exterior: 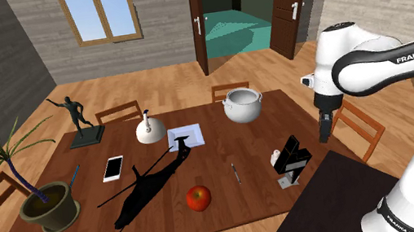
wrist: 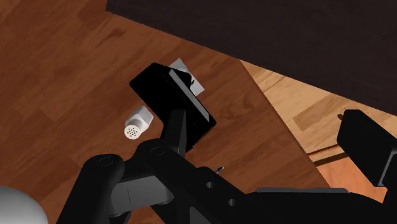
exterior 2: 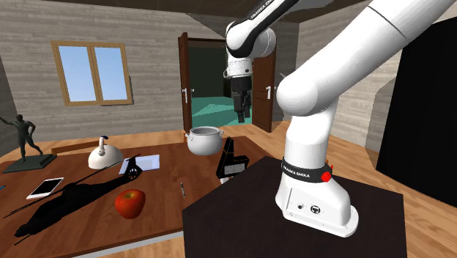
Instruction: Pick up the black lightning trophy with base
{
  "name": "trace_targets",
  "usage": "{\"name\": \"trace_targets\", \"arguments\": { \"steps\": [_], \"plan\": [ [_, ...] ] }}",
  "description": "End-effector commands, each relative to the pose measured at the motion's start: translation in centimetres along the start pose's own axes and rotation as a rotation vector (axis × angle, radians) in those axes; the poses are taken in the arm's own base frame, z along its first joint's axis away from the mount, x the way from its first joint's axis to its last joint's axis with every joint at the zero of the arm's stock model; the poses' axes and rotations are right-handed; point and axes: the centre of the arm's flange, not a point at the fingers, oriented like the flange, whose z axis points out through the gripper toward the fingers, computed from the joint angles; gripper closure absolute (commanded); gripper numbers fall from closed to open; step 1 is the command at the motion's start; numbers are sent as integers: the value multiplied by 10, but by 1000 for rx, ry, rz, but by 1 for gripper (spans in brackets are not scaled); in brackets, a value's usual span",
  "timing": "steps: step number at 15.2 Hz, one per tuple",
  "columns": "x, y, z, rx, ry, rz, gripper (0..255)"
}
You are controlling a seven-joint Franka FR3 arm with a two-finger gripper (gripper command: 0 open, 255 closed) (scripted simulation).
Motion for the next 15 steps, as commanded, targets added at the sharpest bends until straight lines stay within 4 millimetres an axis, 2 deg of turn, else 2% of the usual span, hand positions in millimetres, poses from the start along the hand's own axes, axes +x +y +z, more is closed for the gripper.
{"name": "trace_targets", "arguments": {
  "steps": [1,8,15],
  "plan": [
    [1,11,23,-7,20,-59,0],
    [14,54,101,-24,75,-249,0],
    [39,94,178,-41,130,-439,0]
  ]
}}
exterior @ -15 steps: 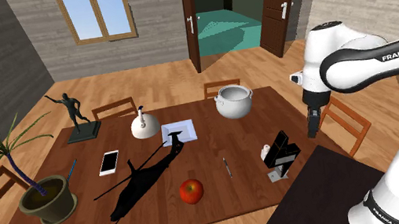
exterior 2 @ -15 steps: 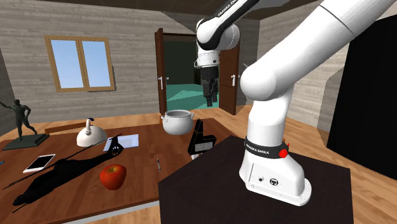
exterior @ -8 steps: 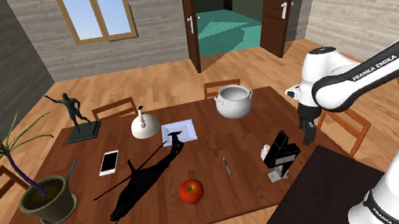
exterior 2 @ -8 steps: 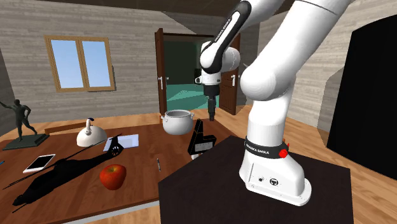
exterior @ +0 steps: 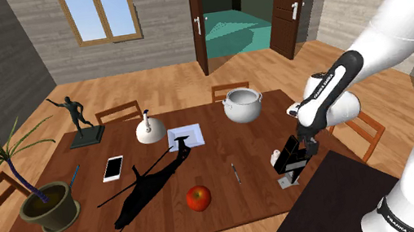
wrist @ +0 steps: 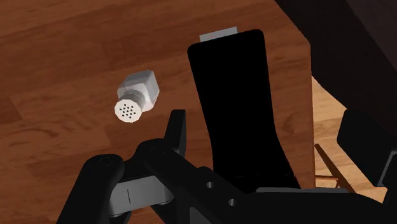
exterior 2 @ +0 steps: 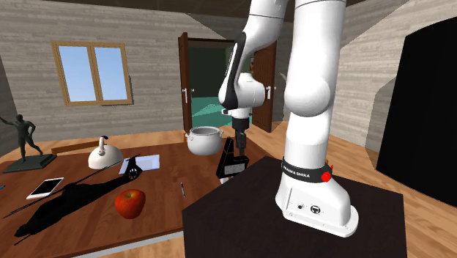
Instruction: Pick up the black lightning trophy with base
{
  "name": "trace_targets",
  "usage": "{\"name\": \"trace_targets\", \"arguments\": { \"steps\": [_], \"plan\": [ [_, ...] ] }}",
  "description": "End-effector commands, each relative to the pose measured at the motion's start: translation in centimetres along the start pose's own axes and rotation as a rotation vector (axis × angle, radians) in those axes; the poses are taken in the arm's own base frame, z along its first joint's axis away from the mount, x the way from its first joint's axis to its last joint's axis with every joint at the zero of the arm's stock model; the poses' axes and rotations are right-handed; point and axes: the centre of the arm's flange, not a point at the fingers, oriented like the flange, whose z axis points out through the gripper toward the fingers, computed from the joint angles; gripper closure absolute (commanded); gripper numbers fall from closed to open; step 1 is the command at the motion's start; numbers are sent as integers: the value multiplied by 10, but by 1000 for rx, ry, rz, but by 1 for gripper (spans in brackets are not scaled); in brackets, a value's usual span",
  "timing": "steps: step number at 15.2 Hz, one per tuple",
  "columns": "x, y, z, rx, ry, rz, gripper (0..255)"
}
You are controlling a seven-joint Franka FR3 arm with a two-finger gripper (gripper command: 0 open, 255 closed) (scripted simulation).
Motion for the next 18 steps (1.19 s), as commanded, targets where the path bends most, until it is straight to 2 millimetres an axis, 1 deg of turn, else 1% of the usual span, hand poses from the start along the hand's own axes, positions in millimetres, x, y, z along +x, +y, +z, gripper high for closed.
{"name": "trace_targets", "arguments": {
  "steps": [1,7,8,10,11,18],
  "plan": [
    [-5,9,15,-11,12,-18,0],
    [-6,9,47,-11,12,-18,0],
    [-6,9,55,-11,12,-18,0],
    [-6,9,55,-11,12,-18,0],
    [-6,9,55,-11,12,-18,255],
    [-5,9,55,-11,12,-18,255]
  ]
}}
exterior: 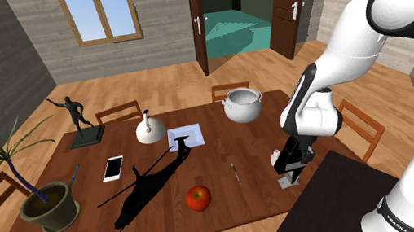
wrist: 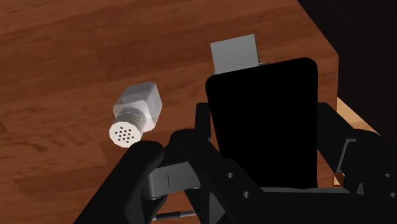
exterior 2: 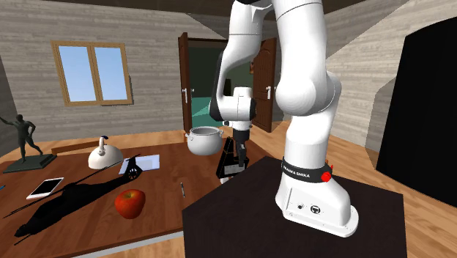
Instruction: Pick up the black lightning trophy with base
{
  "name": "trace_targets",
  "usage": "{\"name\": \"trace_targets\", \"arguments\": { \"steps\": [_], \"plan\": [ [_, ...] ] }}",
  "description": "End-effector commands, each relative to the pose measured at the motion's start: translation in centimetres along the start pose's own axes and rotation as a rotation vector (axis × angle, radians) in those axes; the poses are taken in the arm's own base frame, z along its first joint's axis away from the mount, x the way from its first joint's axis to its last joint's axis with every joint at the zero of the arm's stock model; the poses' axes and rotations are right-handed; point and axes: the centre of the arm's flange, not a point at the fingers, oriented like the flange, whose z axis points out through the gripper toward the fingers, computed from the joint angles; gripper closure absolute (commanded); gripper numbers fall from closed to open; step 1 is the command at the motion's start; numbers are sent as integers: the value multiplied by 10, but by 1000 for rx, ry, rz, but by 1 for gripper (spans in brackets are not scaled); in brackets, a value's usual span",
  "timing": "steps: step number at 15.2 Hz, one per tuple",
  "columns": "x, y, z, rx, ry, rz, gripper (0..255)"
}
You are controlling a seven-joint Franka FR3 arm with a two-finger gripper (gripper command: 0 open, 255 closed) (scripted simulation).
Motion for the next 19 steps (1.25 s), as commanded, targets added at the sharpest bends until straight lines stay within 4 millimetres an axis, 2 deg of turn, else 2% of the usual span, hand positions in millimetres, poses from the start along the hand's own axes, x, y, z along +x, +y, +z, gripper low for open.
{"name": "trace_targets", "arguments": {
  "steps": [1,2,17,19],
  "plan": [
    [0,-1,0,2,-1,-1,255],
    [0,0,1,2,0,-1,255],
    [2,1,-78,2,0,-1,255],
    [2,1,-79,2,0,-1,255]
  ]
}}
